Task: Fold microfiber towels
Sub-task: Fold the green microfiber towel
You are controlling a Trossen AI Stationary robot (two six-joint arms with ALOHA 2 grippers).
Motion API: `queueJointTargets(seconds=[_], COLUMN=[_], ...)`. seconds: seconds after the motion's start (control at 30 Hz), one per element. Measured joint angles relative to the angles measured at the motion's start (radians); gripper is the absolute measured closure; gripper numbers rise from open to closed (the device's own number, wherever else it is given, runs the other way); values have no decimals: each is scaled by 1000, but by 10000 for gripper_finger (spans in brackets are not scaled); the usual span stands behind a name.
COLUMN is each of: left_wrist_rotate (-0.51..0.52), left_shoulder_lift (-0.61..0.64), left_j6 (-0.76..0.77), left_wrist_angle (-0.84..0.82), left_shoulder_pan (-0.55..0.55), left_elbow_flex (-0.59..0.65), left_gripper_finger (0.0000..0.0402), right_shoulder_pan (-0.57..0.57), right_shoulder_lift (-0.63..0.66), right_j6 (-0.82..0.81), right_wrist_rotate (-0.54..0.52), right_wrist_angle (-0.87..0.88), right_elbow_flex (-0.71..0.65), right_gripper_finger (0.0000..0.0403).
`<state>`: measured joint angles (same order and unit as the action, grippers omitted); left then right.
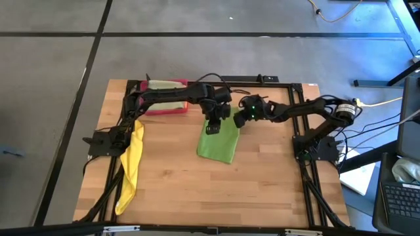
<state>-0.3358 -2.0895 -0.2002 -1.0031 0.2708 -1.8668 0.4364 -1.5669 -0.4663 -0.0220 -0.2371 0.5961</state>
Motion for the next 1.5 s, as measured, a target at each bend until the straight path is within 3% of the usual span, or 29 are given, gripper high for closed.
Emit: queueJointTargets(seconds=[0.23,0.43,0.6,0.7,0.87,1.03,1.3,1.5], left_wrist_rotate=[-42,-113,-102,-89,-156,-263,-271,-231], left_shoulder_lift=[13,24,31,31,31,21,-36,-50], left_j6=[-51,-49,-92,-141,-211,-284,-334,-398], left_wrist_angle=[16,24,40,75,110,136,143,64], left_shoulder_pan=[96,216,288,310,315,290,230,201], left_elbow_flex=[0,0,0,0,0,0,-1,0], left_gripper_finger=[370,377,370,362,348,335,314,312], right_shoulder_pan=[0,1,1,-7,-63,-131,-198,-202], right_shoulder_lift=[-38,-40,-40,-37,5,47,49,49], right_j6=[0,2,65,94,154,264,422,447], right_wrist_rotate=[122,122,117,174,258,234,120,121], right_wrist_angle=[-3,-8,-19,-20,-16,95,350,396], right_elbow_flex=[-44,-41,-40,-40,-31,30,165,187], right_gripper_finger=[321,321,321,321,347,393,373,385])
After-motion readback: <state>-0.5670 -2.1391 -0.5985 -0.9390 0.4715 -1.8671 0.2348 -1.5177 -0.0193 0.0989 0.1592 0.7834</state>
